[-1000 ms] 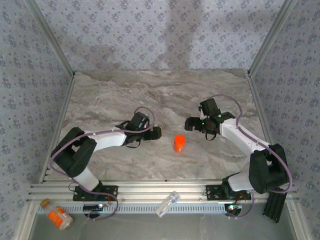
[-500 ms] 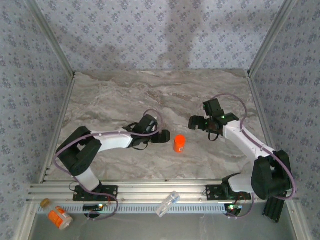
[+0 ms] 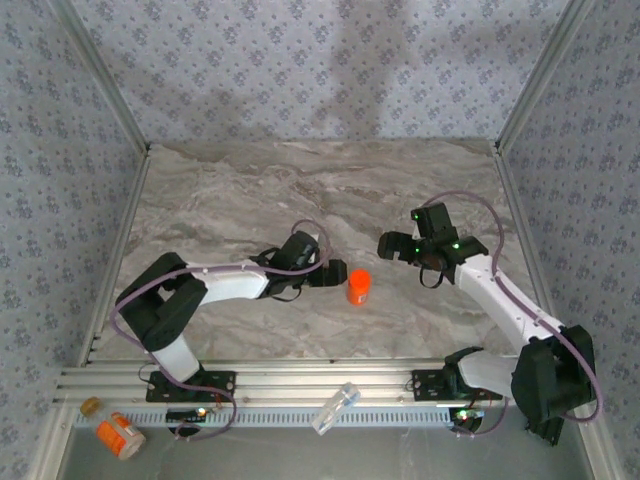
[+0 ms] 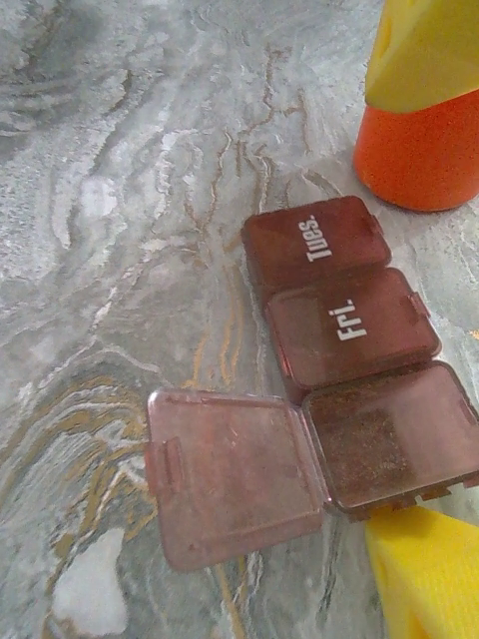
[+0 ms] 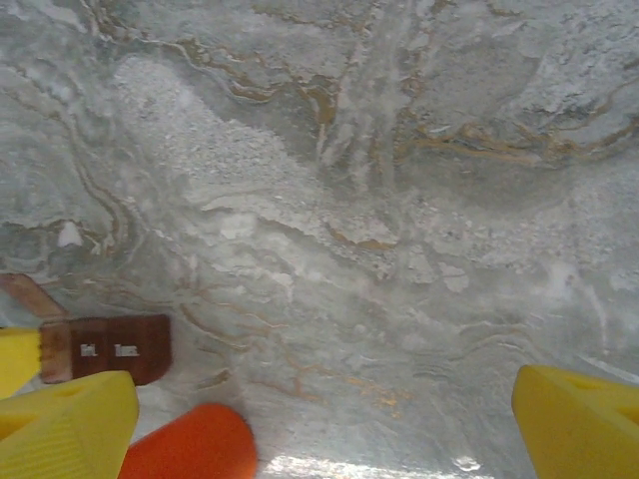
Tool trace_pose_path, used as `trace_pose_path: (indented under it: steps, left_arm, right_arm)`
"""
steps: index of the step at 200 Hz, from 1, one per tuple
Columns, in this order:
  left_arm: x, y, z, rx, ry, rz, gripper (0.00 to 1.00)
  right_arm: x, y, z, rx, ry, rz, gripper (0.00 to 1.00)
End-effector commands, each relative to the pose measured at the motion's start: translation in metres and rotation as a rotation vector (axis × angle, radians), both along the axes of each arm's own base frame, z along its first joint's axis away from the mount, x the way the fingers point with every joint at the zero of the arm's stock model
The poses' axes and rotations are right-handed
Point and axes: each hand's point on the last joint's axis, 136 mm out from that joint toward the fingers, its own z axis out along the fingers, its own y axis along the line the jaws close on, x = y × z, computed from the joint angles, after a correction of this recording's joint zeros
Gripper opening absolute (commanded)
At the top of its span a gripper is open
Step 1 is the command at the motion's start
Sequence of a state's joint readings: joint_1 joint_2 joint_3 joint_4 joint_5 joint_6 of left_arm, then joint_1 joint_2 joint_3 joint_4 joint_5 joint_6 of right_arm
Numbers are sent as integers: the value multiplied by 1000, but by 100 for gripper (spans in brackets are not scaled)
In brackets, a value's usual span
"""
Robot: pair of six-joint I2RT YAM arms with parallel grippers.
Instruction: Sort the pills into containers
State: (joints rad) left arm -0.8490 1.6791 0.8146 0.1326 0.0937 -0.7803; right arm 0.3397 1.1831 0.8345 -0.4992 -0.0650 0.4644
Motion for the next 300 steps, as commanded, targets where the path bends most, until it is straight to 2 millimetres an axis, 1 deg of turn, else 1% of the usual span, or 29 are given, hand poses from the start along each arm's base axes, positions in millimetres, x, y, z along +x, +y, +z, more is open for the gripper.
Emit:
trace_pose_path:
  steps: [1, 15, 33, 66, 87, 109, 117, 120, 139, 157, 172, 182, 198, 208, 225, 260, 278, 300]
  left_arm:
    - [-4, -13, 2, -31, 5, -22, 100]
    - [-5, -14, 1, -31, 5, -25, 100]
    - [-3, -11, 2, -22, -7, -15, 100]
    - [3, -3, 18, -5, -51, 1, 100]
    - [10, 4, 39, -23, -86, 24, 100]
    - [17, 15, 68, -53, -136, 46, 100]
    - [18, 21, 78, -63, -153, 52, 100]
    - [19, 23, 82, -66, -159, 57, 100]
    - [23, 41, 105, -83, -198, 91, 100]
    - [27, 66, 121, -75, -231, 146, 100]
    - [30, 88, 128, -58, -245, 191, 100]
    - [32, 103, 130, -51, -249, 225, 100]
    - [34, 125, 127, -46, -235, 271, 100]
    - [35, 134, 126, -51, -227, 292, 100]
    - [34, 146, 124, -57, -221, 316, 100]
    - [33, 157, 117, -52, -207, 337, 100]
    - [33, 158, 114, -52, -200, 339, 100]
    - [34, 159, 111, -58, -195, 344, 100]
  right_arm:
    - [-5, 8, 2, 51, 6, 30, 96]
    - [-6, 10, 2, 59, 5, 38, 95]
    - [-9, 14, 3, 65, 5, 50, 94]
    - [-18, 26, 9, 84, 3, 101, 92]
    - [-30, 39, 15, 74, 2, 151, 91]
    - [-42, 52, 19, 36, 2, 209, 91]
    - [-45, 57, 20, 12, 0, 230, 91]
    - [-49, 59, 17, -8, 17, 243, 91]
    - [-58, 68, 14, -76, 42, 298, 92]
    - [-62, 74, 7, -158, 64, 339, 93]
    - [-63, 79, 2, -212, 82, 364, 94]
    - [-64, 82, -1, -238, 91, 381, 94]
    - [-65, 86, -8, -262, 115, 400, 94]
    - [-66, 89, -13, -273, 131, 411, 94]
    - [-67, 93, -23, -287, 153, 422, 93]
    - [-68, 101, -36, -294, 187, 441, 88]
    - [-68, 103, -42, -302, 201, 445, 86]
    - [-69, 103, -47, -308, 214, 447, 81]
